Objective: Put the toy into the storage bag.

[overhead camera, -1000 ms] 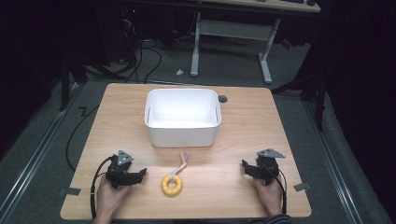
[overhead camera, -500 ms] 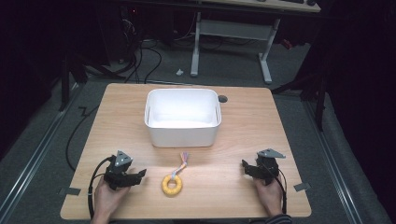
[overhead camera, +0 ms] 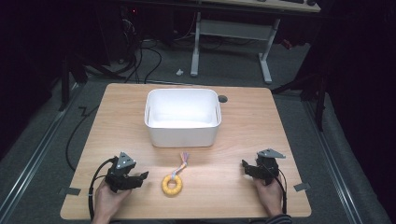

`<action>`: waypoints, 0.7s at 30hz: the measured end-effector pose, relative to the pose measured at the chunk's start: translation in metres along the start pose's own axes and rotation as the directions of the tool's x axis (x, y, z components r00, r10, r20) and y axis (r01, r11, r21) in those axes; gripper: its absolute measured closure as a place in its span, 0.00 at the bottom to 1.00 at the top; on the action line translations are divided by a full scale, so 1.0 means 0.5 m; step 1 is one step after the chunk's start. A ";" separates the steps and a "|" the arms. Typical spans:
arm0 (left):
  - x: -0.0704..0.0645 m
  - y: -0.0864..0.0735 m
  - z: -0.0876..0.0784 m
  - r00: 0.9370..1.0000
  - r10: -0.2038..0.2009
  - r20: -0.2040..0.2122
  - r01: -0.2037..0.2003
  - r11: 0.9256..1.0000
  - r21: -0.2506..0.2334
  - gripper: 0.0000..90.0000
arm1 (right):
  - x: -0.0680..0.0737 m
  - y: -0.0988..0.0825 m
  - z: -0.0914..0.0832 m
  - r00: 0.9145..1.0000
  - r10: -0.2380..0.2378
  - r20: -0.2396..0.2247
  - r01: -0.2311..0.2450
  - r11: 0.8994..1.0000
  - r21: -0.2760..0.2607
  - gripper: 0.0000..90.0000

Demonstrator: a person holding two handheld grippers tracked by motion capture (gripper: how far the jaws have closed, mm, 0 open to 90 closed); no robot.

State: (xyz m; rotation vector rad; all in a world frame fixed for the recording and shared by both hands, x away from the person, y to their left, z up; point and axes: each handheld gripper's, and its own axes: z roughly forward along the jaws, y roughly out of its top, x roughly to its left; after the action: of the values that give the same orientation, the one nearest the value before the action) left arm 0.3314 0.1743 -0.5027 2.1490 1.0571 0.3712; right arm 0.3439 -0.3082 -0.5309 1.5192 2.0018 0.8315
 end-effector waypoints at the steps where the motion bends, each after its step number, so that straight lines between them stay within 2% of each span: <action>1: -0.003 0.001 -0.001 1.000 0.000 0.008 0.000 1.000 -0.004 0.43 | 0.000 0.000 0.000 1.000 -0.001 0.000 0.001 1.000 -0.001 0.30; 9: -0.030 0.018 -0.001 0.999 0.025 0.038 -0.025 1.000 0.000 0.43 | 0.000 0.000 0.000 1.000 -0.002 -0.002 0.002 1.000 -0.001 0.30; 21: -0.079 0.054 0.017 0.992 0.075 0.097 -0.082 0.994 0.067 0.48 | 0.000 -0.001 -0.001 1.000 -0.003 -0.006 0.003 1.000 -0.001 0.30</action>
State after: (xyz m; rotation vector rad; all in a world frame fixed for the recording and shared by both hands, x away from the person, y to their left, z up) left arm 0.3267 0.1283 -0.4879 2.2528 0.9477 0.2692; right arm 0.3433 -0.3082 -0.5309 1.5143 2.0074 0.8362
